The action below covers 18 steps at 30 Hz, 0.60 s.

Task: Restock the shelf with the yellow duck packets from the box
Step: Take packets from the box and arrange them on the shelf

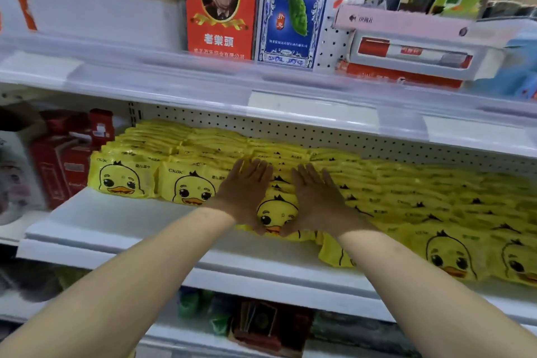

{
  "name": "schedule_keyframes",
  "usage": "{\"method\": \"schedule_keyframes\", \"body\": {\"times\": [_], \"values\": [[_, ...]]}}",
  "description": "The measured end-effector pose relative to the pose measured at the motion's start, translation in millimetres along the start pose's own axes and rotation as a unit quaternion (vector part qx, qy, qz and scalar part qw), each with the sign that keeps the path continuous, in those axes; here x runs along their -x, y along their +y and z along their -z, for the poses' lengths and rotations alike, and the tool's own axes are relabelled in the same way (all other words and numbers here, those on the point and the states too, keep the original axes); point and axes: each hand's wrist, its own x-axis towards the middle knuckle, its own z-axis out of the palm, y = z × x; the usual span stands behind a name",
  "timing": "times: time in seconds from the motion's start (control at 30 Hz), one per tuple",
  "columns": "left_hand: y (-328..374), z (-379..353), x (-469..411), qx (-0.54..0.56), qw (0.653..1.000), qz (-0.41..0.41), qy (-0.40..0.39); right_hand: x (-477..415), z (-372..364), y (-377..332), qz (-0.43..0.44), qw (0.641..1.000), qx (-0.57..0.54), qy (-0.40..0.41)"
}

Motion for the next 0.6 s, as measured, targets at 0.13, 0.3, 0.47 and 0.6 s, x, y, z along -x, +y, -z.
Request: {"method": "schedule_keyframes", "body": {"times": [0.13, 0.3, 0.47, 0.6], "values": [[-1, 1, -7, -0.024, 1.000, 0.011, 0.012, -12, -1, -4, -0.001, 0.999, 0.037, 0.023], [-3, -3, -11, -0.036, 0.999, 0.017, 0.024, -15, -1, -8, -0.028, 0.998, 0.055, 0.018], [-11, -5, -17, -0.029, 0.999, -0.013, 0.041, -15, 1, -4, -0.024, 0.999, 0.031, -0.017], [-21, -9, -25, 0.002, 0.999, -0.026, 0.041, -19, 1, -1, -0.030, 0.999, 0.037, -0.023]]}}
